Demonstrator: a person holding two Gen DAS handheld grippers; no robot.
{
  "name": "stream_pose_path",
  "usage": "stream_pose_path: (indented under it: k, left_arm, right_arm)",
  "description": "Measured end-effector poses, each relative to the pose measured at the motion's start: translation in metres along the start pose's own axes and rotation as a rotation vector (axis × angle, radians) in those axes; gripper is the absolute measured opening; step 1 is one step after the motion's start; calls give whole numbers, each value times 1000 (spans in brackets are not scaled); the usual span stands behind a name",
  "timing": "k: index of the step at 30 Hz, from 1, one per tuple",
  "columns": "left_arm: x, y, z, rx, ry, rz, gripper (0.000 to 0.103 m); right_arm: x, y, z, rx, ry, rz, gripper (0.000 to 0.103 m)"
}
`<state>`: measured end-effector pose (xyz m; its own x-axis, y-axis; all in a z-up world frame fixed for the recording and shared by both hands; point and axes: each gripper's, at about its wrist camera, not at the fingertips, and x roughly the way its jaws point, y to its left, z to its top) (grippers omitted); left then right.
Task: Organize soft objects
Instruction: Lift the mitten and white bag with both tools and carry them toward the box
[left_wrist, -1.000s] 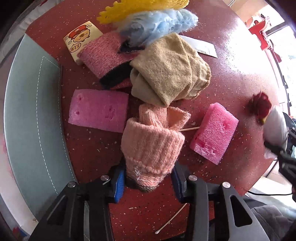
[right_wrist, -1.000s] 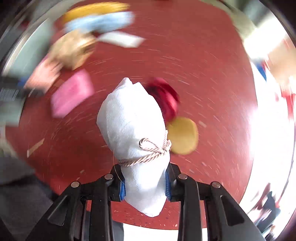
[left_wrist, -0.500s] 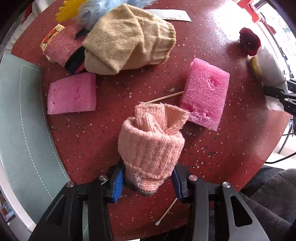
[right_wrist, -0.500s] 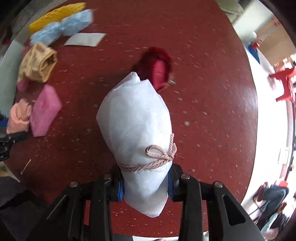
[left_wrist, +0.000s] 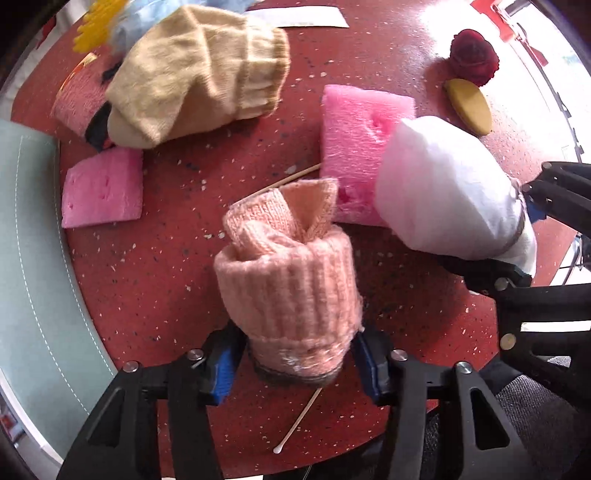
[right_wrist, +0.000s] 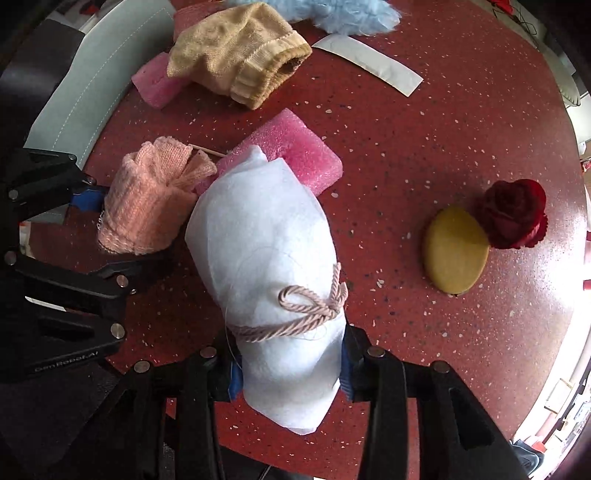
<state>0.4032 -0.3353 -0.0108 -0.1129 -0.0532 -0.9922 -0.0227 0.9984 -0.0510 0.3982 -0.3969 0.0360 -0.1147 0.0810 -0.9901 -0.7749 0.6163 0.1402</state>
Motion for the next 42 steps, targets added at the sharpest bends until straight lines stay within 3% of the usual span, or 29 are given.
stream_pose_path:
  k: [3, 9, 10, 12, 13, 15, 19, 21, 30, 34, 36, 37, 39, 42]
  left_arm:
    - [-1, -2, 10, -2, -6, -5, 50]
    - [-8, 32, 23, -70, -21, -60, 51]
    - [-9, 32, 23, -69, -29, -65, 51]
    - [-10, 30, 22, -44, -39, -62, 41]
    - [-10, 27, 23, -27, -39, -54, 35]
    - [-9, 21, 23, 9, -36, -34, 34]
    - [-6, 19, 23, 35, -25, -23, 30]
    - [-3, 28, 21, 49, -18, -19, 30]
    - [-3, 53, 10, 49, -8, -5, 28]
    - [3, 65, 0, 33, 11, 0, 28]
    - [7, 70, -10, 28, 23, 7, 28]
    - [7, 71, -10, 24, 27, 7, 28]
    - [9, 79, -18, 12, 32, 8, 28]
    - [5, 80, -21, -7, 24, 4, 28]
  right_arm:
    - [-4, 0, 13, -9, -1, -12, 61]
    - [-19, -1, 22, 15, -62, -21, 66]
    - [-21, -4, 25, 12, -64, -19, 62]
    - [-21, 2, 27, -8, -54, -13, 45]
    - [-20, 7, 29, -24, -50, -24, 42]
    - [-20, 18, 32, -44, -46, -25, 40]
    - [-18, 19, 34, -47, -21, -34, 39]
    - [-15, -2, 28, -34, -13, -54, 39]
    - [-12, -51, 38, 138, 22, -89, 39]
    - [-3, -46, 45, 117, 27, -97, 39]
    - [0, -17, 18, 103, 29, -102, 39]
    - [1, -11, 21, 95, 31, -104, 39]
    - [-8, -32, 19, 80, 31, -107, 39]
    - [-17, -32, 15, 65, 31, -109, 39]
